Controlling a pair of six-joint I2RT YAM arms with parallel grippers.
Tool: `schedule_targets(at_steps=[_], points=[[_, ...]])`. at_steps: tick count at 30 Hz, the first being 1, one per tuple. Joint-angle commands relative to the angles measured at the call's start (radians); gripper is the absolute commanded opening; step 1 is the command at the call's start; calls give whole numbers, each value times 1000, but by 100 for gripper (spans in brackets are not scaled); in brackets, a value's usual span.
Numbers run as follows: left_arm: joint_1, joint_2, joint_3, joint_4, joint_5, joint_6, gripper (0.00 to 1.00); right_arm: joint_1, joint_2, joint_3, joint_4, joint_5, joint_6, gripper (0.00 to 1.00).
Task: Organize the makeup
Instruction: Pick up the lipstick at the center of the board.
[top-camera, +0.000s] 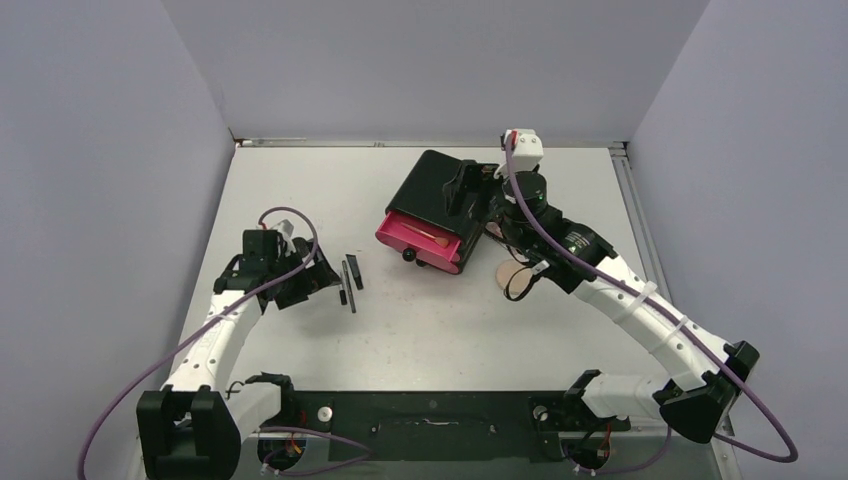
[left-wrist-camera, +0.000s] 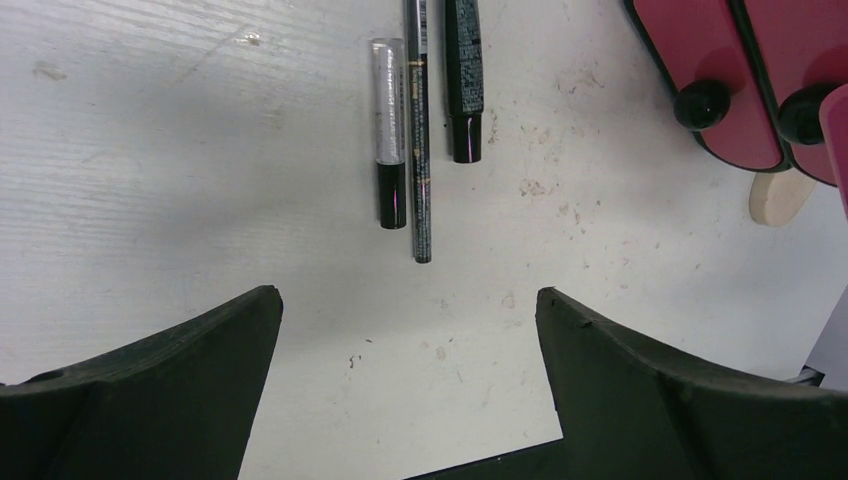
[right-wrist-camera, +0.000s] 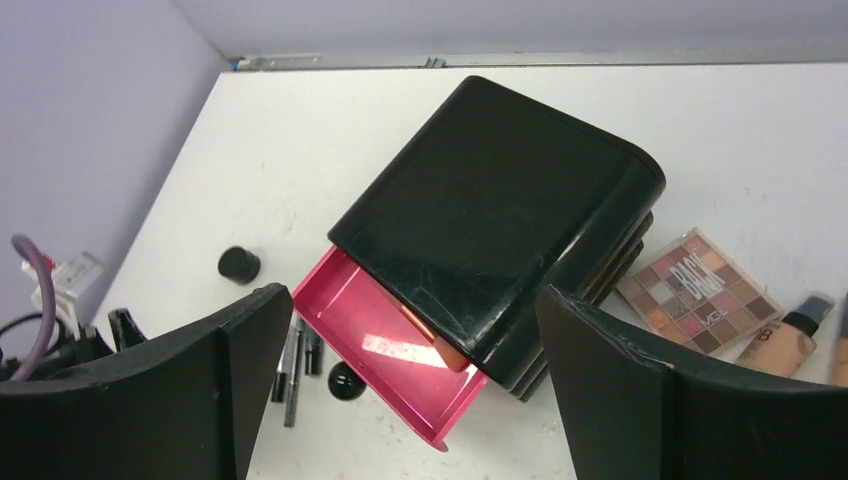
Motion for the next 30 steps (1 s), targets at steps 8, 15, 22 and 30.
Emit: schedule_targets(at_steps=[8,15,22,30], points=[[42,-32,-7,66,114,-16,96,-16,-252,-326,504,33,142,90],[11,104,33,21,72,7,98,-28,-245,-209,259,152,109,90],[-127,227,114,-48,-214,-41,84,-59,-215,-198,199,190,191,92],[-130,310,237,-63,-303,-46,68,-82,-185,-186,177,140,216,97]])
